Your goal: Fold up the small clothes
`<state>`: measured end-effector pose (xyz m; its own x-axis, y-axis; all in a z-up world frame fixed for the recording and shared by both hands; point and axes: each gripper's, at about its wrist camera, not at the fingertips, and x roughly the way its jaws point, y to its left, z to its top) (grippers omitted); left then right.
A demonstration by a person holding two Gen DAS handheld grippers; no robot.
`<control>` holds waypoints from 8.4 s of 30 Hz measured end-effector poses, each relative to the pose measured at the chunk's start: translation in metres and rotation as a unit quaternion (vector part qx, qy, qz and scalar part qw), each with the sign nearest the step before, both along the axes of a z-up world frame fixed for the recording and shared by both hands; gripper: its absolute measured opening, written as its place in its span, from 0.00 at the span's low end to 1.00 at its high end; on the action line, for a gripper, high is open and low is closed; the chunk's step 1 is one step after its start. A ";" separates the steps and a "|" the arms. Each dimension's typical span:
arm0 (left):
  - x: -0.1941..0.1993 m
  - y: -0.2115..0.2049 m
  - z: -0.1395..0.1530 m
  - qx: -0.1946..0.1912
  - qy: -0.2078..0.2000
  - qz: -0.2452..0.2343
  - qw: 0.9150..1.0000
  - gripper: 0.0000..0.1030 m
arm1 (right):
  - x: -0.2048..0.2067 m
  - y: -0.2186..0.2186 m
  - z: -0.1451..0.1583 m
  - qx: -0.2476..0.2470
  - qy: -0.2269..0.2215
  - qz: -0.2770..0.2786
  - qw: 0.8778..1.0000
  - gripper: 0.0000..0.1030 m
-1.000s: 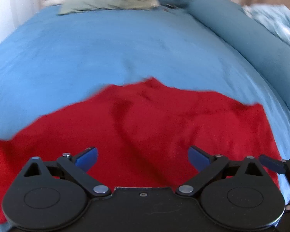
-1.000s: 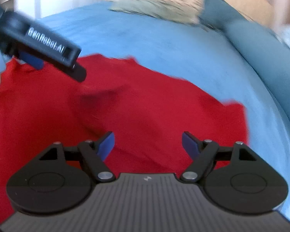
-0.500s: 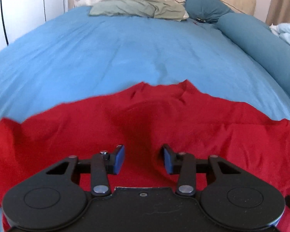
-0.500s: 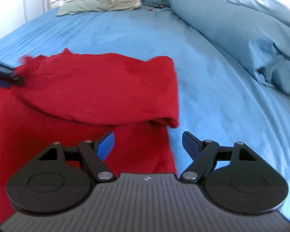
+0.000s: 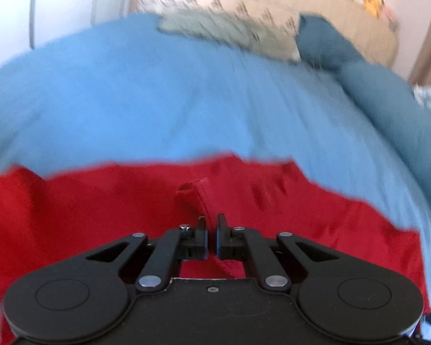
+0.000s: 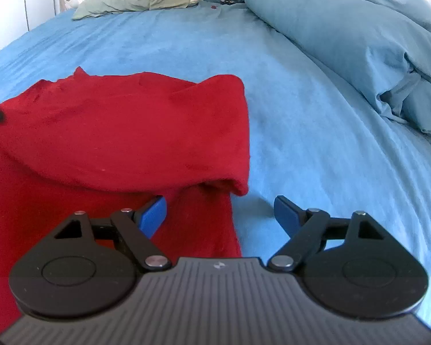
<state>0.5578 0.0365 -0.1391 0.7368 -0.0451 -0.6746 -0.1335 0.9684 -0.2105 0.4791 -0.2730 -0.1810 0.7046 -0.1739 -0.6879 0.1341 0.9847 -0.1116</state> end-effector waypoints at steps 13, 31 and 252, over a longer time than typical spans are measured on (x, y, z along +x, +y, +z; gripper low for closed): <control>-0.018 0.057 -0.007 0.035 -0.003 0.040 0.999 0.05 | 0.027 -0.009 -0.003 -0.053 0.001 -0.022 0.998 0.94; -0.072 0.061 0.008 0.115 0.016 -0.006 0.993 0.47 | 0.003 0.026 0.046 0.046 -0.033 0.130 0.990 0.99; -0.090 0.059 0.006 0.103 0.074 -0.065 0.990 0.71 | 0.022 0.085 0.028 0.062 0.004 0.073 0.995 1.00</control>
